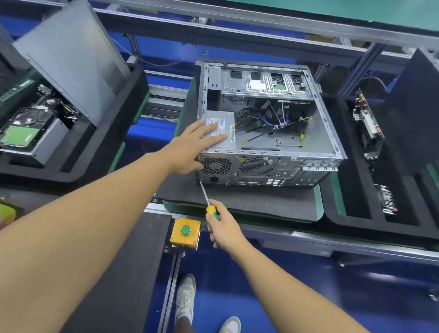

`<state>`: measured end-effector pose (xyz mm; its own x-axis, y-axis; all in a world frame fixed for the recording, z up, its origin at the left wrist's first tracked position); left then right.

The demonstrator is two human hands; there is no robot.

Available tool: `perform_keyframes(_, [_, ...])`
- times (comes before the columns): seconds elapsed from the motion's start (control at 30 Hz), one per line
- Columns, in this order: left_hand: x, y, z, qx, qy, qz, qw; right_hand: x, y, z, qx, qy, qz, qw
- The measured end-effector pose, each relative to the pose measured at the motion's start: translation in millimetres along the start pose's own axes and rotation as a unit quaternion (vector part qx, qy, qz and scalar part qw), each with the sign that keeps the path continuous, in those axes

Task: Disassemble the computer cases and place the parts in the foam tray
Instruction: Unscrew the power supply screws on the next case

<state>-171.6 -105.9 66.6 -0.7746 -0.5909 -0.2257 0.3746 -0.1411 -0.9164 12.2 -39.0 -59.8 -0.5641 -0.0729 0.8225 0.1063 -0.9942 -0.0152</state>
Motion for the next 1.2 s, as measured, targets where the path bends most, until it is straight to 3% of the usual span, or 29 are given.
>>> perform_keyframes(0.17, [-1, 2, -1, -0.003, 0.0, 0.008, 1.0, 1, 1, -1, -0.005, 0.009, -0.031, 0.999])
perform_keyframes(0.37, [1, 2, -2, -0.004, -0.001, 0.016, 1.0, 0, 13, -5, 0.009, 0.007, -0.173, 0.985])
perform_keyframes(0.6, [0, 3, -1, -0.008, 0.001, 0.035, 0.999, 3, 38, -11, 0.066, -0.003, -0.42, 0.905])
perform_keyframes(0.67, [0, 3, -1, -0.007, 0.0, 0.039, 0.999, 0, 34, -11, 0.04, 0.004, -0.373, 0.927])
perform_keyframes(0.73, [0, 3, -2, -0.008, 0.0, 0.044, 0.999, -2, 26, -9, -0.031, 0.004, -0.21, 0.977])
perform_keyframes(0.83, [1, 3, -2, -0.011, -0.001, 0.054, 0.998, -1, 25, -7, -0.125, -0.001, -0.024, 0.992])
perform_keyframes(1.03, [3, 5, -5, -0.017, 0.0, 0.068, 0.998, -1, 35, -14, -0.173, -0.029, -0.023, 0.984])
perform_keyframes(1.2, [1, 4, -3, -0.021, 0.006, 0.09, 0.996, 4, 37, -12, -0.13, -0.014, -0.074, 0.989])
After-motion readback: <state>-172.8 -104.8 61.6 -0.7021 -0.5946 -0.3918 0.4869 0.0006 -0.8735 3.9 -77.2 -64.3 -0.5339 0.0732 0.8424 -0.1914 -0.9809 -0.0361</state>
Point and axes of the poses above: each hand's wrist, its own z-axis away from the middle knuckle, its own y-axis out of the palm, x = y × z, the point moved 6 cm from there along -z, towards the middle knuckle, and after that the axes turned 15 degrees about x, right-handed, at the moved point
